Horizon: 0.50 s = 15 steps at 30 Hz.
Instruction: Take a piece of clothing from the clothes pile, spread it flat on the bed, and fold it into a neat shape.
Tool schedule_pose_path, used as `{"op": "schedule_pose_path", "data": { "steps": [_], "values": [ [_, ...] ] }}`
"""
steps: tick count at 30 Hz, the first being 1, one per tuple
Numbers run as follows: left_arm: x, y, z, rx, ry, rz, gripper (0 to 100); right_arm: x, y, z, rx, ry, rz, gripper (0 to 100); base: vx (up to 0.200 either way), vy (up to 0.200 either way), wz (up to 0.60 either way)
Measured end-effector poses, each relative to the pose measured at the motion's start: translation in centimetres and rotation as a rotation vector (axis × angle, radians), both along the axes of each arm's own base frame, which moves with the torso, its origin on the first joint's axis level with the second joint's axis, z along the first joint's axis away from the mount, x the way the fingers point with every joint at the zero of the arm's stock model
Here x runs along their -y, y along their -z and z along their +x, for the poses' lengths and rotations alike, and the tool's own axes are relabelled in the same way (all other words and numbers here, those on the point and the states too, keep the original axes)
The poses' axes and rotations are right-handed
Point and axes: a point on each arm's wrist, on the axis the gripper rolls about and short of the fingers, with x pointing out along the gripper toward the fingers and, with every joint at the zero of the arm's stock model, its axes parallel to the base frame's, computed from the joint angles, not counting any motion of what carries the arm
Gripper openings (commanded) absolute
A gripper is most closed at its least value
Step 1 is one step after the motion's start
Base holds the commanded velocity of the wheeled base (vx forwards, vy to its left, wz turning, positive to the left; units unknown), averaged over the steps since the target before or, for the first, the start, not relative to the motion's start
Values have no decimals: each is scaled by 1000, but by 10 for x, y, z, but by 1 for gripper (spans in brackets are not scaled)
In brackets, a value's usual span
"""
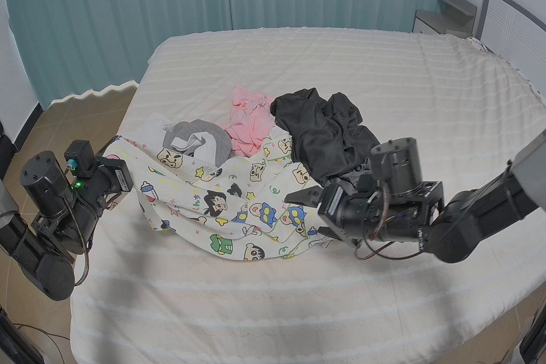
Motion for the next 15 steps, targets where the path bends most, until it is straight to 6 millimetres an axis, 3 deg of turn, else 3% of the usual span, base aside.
{"op": "schedule_pose_path", "data": {
  "steps": [7,15],
  "values": [
    [-1,0,0,-1,-2,1,0,-27,37,12,13,-9,8,100,0,0,0],
    [-1,1,-1,-5,-3,3,0,-43,54,25,19,2,-5,100,0,0,0]
  ]
}}
